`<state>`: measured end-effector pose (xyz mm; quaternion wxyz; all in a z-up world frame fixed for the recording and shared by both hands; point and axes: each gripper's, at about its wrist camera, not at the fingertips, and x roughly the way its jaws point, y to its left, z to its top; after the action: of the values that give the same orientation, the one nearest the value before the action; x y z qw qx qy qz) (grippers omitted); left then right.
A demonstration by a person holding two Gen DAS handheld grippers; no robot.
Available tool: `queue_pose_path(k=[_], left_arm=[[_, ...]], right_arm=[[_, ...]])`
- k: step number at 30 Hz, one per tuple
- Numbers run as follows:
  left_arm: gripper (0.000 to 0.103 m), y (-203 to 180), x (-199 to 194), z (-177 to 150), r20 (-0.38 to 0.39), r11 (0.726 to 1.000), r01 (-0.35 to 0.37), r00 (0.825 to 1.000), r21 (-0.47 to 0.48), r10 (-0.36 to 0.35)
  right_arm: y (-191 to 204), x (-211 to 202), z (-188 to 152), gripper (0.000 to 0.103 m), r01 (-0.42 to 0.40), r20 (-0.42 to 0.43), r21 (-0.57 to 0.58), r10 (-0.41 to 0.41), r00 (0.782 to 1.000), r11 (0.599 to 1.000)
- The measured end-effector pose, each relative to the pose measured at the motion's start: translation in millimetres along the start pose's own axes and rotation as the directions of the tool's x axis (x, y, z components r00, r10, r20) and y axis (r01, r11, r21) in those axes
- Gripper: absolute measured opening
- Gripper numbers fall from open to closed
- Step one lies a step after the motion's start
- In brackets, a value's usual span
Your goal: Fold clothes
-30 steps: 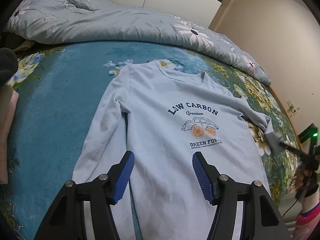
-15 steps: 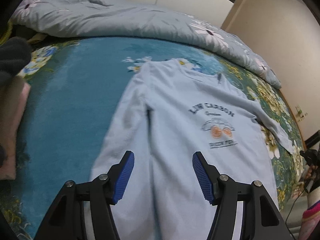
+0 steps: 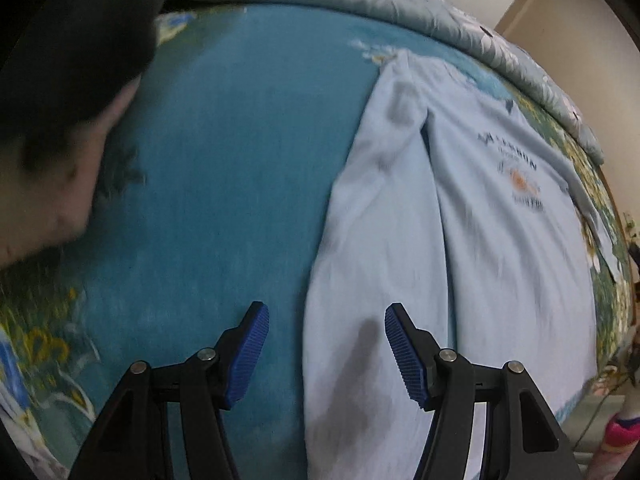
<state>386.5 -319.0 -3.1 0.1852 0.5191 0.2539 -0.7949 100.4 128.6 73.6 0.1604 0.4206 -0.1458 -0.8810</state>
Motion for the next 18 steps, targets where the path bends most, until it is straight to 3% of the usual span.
queue_pose_path(k=[7, 13, 16, 18], left_arm=[[0.065, -13, -6, -27, 0.022, 0.997, -0.03, 0.999, 0.065, 0.029], [0.064, -23, -5, -36, 0.036, 0.991, -0.064, 0.998, 0.119, 0.06], [0.063, -26, -4, -37, 0.046, 0.987, -0.086, 0.996, 0.139, 0.08], [0.049, -27, -3, -35, 0.058, 0.986, -0.092, 0.995, 0.141, 0.085]], right_arm=[[79, 36, -50, 0.005, -0.156, -0.035, -0.027, 0.155, 0.987, 0.987], [78, 69, -83, 0.005, -0.223, -0.096, 0.01, 0.223, 0.97, 0.975], [62, 79, -91, 0.005, -0.204, -0.107, 0.023, 0.206, 0.973, 0.979], [50, 84, -92, 0.005, -0.224, -0.116, 0.074, 0.231, 0.966, 0.972]])
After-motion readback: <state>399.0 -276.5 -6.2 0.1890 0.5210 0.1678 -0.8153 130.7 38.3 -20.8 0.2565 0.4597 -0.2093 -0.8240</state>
